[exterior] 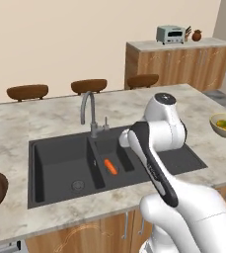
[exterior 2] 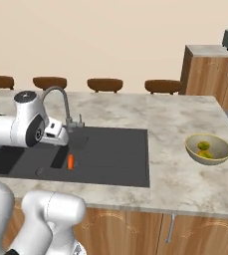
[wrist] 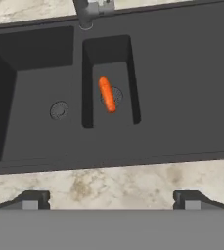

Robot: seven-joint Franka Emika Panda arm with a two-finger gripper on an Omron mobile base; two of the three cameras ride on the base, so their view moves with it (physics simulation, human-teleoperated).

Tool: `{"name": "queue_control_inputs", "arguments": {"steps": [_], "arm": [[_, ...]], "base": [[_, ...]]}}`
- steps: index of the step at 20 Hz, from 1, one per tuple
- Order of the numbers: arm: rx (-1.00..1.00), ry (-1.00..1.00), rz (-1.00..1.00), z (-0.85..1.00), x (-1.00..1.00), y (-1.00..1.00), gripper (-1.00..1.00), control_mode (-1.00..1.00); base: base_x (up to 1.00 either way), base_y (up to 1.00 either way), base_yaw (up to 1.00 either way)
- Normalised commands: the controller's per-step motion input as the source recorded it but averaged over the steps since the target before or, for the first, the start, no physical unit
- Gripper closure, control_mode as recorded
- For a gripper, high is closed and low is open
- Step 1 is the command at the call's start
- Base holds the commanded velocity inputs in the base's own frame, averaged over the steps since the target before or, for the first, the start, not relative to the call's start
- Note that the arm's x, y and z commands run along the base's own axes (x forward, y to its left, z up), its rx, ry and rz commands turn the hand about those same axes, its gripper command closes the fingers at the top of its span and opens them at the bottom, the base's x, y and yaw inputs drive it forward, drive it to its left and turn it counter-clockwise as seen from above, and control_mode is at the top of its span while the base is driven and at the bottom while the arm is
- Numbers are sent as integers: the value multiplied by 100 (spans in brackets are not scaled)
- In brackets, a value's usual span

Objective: Pick the mangos from the cabinet and place them in one bowl. Pick the carrot from the sink and place it in the other bowl.

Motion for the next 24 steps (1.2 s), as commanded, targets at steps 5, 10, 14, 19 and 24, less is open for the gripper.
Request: {"name": "queue_control_inputs", "arguments": {"steps": [5, 10, 14, 19, 24], "arm": [[0, 0, 3, -49, 56, 0, -100, -100], [0, 0, 3, -61, 29, 27, -100, -100], [0, 0, 3, -51, 26, 33, -100, -100], [0, -3, 2, -30, 62, 10, -100, -100], [0, 0, 2, -29, 70, 0, -100, -100]], "base": [[0, 0, 0], [0, 0, 0], [0, 0, 0], [0, 0, 0], [0, 0, 0]]}}
